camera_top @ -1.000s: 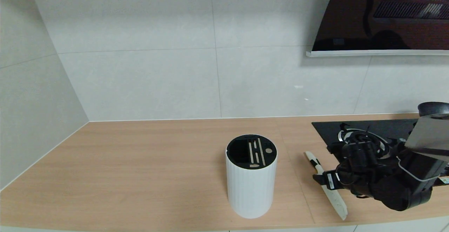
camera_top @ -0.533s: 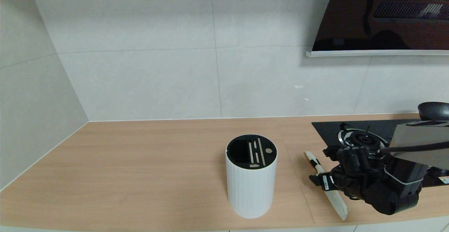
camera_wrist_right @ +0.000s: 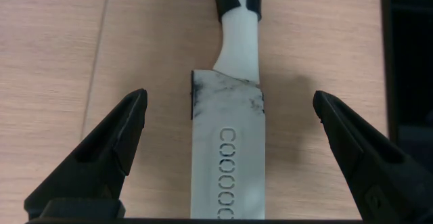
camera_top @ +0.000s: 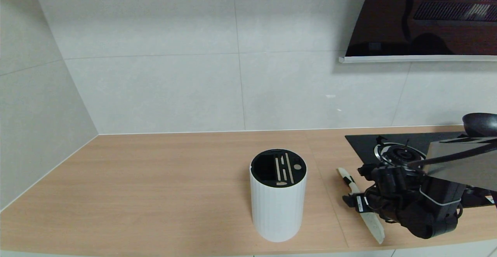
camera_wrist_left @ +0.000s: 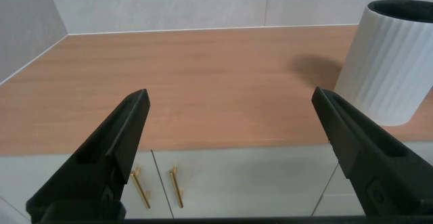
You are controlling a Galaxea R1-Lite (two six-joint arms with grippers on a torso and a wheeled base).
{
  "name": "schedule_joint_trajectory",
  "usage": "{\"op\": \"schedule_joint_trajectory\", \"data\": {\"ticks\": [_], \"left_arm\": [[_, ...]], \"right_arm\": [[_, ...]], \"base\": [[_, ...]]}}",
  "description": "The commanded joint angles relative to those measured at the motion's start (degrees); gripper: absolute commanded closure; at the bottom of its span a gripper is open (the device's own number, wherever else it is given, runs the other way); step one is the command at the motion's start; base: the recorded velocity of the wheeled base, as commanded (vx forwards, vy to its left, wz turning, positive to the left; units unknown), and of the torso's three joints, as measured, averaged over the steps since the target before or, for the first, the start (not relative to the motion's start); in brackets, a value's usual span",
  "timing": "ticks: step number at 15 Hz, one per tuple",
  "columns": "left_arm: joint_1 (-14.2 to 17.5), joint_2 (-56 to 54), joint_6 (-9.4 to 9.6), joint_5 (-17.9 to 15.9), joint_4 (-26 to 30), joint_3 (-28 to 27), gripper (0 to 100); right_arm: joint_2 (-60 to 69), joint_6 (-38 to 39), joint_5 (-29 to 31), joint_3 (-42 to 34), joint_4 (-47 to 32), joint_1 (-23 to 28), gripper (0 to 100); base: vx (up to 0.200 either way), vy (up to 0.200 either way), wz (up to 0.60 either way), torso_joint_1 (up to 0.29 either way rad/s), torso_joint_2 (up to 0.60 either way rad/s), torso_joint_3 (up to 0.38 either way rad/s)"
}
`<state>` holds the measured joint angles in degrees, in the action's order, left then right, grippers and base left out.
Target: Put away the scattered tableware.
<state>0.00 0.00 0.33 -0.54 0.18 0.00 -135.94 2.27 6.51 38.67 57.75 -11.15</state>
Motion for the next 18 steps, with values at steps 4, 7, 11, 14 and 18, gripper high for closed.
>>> {"op": "schedule_joint_trajectory", "data": {"ticks": [4, 7, 11, 14, 18], "left_arm": [[0.00, 0.00, 0.02, 0.01, -0.01, 0.00, 0], [0.00, 0.00, 0.02, 0.01, -0.01, 0.00, 0], [0.00, 0.00, 0.02, 0.01, -0.01, 0.00, 0], [0.00, 0.00, 0.02, 0.01, -0.01, 0.00, 0], [0.00, 0.00, 0.02, 0.01, -0.01, 0.00, 0]], "right_arm": [[-0.82, 0.02, -0.01, 0.44, 0.00, 0.08, 0], [-1.17, 0.02, -0.01, 0.44, 0.09, 0.08, 0], [-1.88, 0.02, 0.08, 0.44, 0.09, 0.17, 100], [-1.79, 0.02, 0.08, 0.44, 0.09, 0.17, 100], [4.72, -0.07, 2.19, -0.96, -0.44, 0.43, 100]], "base": [[0.000, 0.000, 0.00, 0.000, 0.00, 0.000], [0.000, 0.000, 0.00, 0.000, 0.00, 0.000], [0.000, 0.000, 0.00, 0.000, 0.00, 0.000], [0.000, 0.000, 0.00, 0.000, 0.00, 0.000], [0.000, 0.000, 0.00, 0.000, 0.00, 0.000]]}}
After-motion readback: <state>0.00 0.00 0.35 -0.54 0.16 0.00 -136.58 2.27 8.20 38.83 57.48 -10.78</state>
